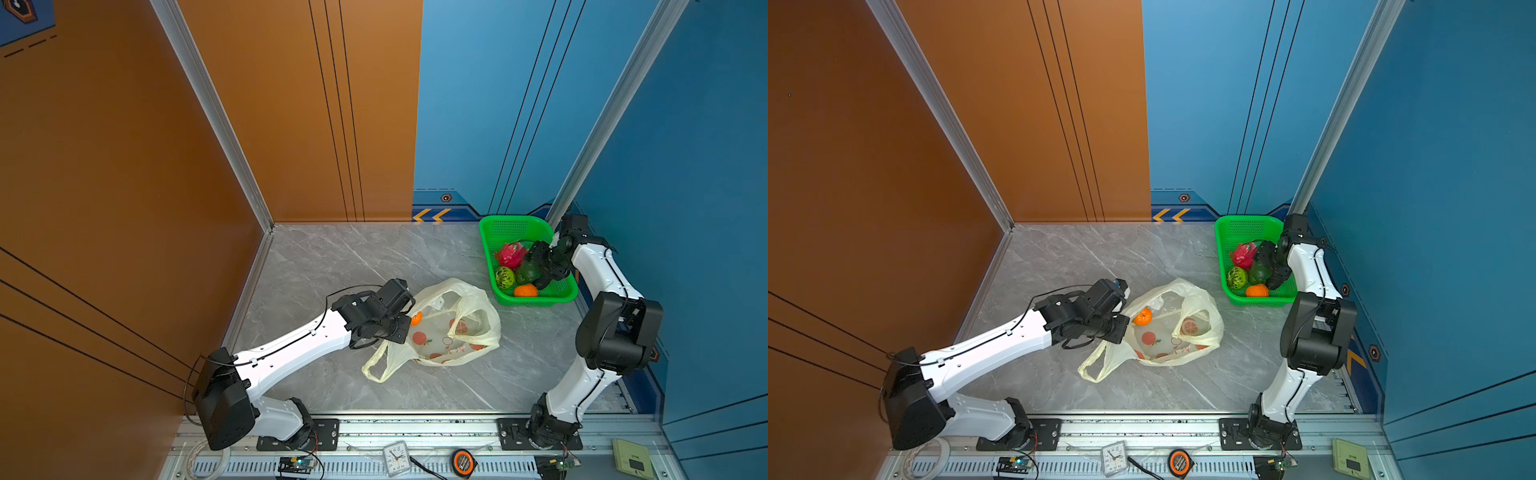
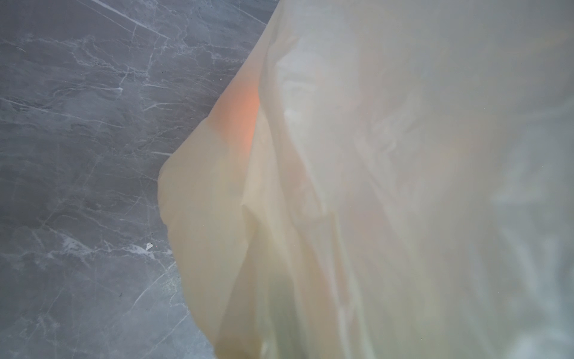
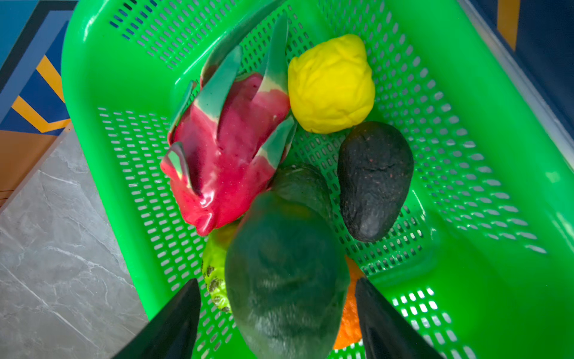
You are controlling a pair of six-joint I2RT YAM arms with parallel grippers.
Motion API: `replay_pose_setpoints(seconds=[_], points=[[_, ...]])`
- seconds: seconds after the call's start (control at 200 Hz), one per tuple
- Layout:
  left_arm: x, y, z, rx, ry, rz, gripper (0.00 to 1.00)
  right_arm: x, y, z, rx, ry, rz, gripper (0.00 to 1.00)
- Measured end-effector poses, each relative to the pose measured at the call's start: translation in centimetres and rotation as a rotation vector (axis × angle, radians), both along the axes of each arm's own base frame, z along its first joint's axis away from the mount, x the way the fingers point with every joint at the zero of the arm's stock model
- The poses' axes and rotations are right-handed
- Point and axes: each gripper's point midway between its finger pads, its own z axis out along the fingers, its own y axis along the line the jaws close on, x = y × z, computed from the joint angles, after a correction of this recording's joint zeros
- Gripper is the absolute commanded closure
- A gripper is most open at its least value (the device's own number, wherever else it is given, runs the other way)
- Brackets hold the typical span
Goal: Untie the knot of the plastic bag and take out the fruit
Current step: 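Carry the lime to the green basket and open the right gripper, then move the right gripper from the basket back into the bag mouth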
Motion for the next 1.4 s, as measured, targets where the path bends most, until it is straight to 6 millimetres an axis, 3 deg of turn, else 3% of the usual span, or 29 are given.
replay_pose_setpoints(seconds=[0.305, 0.531, 0.736, 0.876, 0.986, 1.187, 1.397], points=[[0.2, -0.1, 0.4, -0.005, -0.008, 0.002, 1.00, -0.5, 0.0, 0.5, -0.031, 0.017, 0.000, 0.17], [0.2, -0.2, 0.5, -0.007, -0.010, 0.001, 1.00, -2.3, 2.5, 4.0, -0.033, -0.044, 0.047, 0.17], [0.2, -0.2, 0.5, -0.007, -0.010, 0.001, 1.00, -7.0, 8.3, 8.7, 0.031, -0.135, 0.176, 0.16], [0.3, -0.3, 0.7, -0.008, -0.011, 0.000, 1.00, -11.5, 14.2, 11.7, 0.086, -0.194, 0.323, 0.16], [0.4, -0.4, 1.0, -0.012, -0.017, -0.002, 1.00, -15.5, 18.8, 12.8, 0.146, -0.215, 0.438, 0.16], [0.5, -0.4, 1.2, -0.013, -0.015, -0.001, 1.00, -22.1, 25.5, 12.1, 0.232, -0.192, 0.605, 0.17], [0.3, -0.5, 1.0, -0.013, 0.002, -0.007, 1.00, -25.7, 30.2, 9.1, 0.212, -0.187, 0.728, 0.17]])
